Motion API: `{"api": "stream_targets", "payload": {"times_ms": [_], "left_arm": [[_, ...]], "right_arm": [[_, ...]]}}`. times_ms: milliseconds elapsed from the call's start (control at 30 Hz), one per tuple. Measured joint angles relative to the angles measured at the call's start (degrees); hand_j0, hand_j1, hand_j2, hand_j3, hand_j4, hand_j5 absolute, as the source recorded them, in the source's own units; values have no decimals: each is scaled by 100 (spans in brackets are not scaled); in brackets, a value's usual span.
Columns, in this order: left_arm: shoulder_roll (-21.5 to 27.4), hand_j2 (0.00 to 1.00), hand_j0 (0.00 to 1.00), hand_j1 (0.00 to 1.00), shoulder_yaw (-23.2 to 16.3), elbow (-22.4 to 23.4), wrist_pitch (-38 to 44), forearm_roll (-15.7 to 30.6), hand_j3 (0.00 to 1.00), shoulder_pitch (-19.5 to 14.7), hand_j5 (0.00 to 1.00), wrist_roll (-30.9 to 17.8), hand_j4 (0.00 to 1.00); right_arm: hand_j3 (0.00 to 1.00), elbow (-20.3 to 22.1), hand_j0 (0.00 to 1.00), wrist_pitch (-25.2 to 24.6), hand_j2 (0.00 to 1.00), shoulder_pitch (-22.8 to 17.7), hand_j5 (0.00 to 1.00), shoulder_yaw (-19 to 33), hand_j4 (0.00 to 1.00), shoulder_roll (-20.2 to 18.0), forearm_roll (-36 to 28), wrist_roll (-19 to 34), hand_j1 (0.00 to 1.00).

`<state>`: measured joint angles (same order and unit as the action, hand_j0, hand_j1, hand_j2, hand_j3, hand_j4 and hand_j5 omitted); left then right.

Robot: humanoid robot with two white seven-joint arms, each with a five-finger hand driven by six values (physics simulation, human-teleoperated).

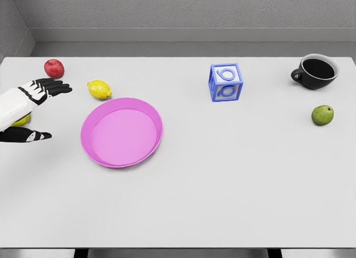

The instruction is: Put the lemon on the plate with left arm

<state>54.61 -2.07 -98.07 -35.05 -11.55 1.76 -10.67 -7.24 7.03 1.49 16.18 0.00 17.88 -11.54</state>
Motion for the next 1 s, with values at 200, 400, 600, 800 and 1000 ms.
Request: {"api": "stream_targets", "payload": {"times_ms": [200, 400, 600, 800, 1000], "left_arm": [[34, 100, 100, 100, 51, 15, 0, -258, 100, -105, 100, 0, 100], [-83, 100, 100, 100, 309, 225, 1, -1000, 100, -466, 100, 1, 100], [-394, 100, 100, 100, -11, 350, -3, -1659, 100, -1366, 100, -3, 100], [-481, 100, 100, 100, -1885, 787, 2, -1986, 100, -2953, 100, 0, 100], [-717, 100, 100, 100, -2617, 1041, 2, -2812, 100, -3612, 100, 0, 100]], "right_arm": [[100, -6, 100, 0, 100, 0, 100, -3, 100, 0, 0, 2, 100], [100, -6, 100, 0, 100, 0, 100, -8, 100, 0, 0, 2, 100], [100, -5, 100, 0, 100, 0, 100, -10, 100, 0, 1, 2, 100], [100, -6, 100, 0, 100, -9, 100, -9, 100, 0, -1, 2, 100], [100, -6, 100, 0, 100, 0, 100, -10, 100, 0, 0, 2, 100]]}}
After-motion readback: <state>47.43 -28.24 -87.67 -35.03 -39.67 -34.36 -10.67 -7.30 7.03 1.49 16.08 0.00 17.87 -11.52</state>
